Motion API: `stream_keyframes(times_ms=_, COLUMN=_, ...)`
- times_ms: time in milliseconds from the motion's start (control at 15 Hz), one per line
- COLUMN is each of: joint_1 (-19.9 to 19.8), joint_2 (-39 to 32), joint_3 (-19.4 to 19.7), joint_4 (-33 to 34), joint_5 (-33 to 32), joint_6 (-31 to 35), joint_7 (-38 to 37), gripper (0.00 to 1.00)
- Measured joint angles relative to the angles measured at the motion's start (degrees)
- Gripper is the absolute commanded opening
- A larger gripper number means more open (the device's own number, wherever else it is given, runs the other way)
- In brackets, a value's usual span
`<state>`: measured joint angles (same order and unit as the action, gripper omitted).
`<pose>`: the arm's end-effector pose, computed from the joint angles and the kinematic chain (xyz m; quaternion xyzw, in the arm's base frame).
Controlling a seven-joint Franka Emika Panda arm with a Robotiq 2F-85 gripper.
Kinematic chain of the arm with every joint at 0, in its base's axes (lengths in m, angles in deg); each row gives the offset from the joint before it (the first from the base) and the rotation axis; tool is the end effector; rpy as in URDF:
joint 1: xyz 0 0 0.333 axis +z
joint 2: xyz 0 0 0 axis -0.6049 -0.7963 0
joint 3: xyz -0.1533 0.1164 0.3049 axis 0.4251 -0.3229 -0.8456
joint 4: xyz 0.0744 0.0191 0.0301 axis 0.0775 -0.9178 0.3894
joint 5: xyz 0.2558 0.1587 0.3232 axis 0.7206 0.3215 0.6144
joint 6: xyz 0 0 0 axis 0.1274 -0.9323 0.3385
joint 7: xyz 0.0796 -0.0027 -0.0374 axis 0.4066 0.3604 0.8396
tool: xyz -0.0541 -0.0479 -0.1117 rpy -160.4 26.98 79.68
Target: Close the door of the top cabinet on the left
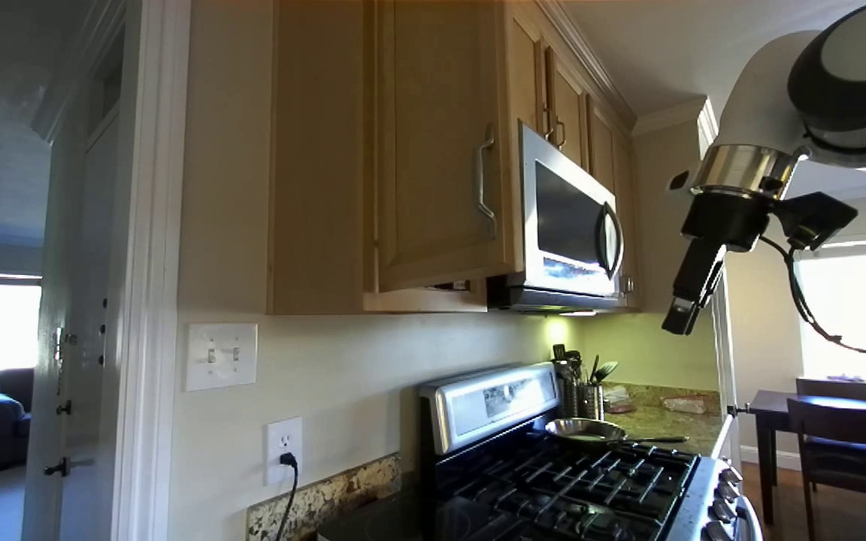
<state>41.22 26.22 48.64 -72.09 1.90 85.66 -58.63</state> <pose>0.2934 0.0185 0.6233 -0.9692 -0.1305 -0.2033 0.0477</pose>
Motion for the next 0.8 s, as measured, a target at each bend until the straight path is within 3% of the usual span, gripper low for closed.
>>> stream_keyframes(times_ms=600, joint_1=0.2, joint_2=-0.4, joint_3=-0.2, joint_4=0.1, joint_5=0.0, joint_6=0.1, joint_7=0.0, gripper=1.0)
stream_keyframes(times_ms=800, joint_1=2.1, joint_2=-0.7, joint_3=-2.0, joint_4=1.2, joint_5=0.4, joint_6=2.3, joint_7=0.0, gripper=1.0)
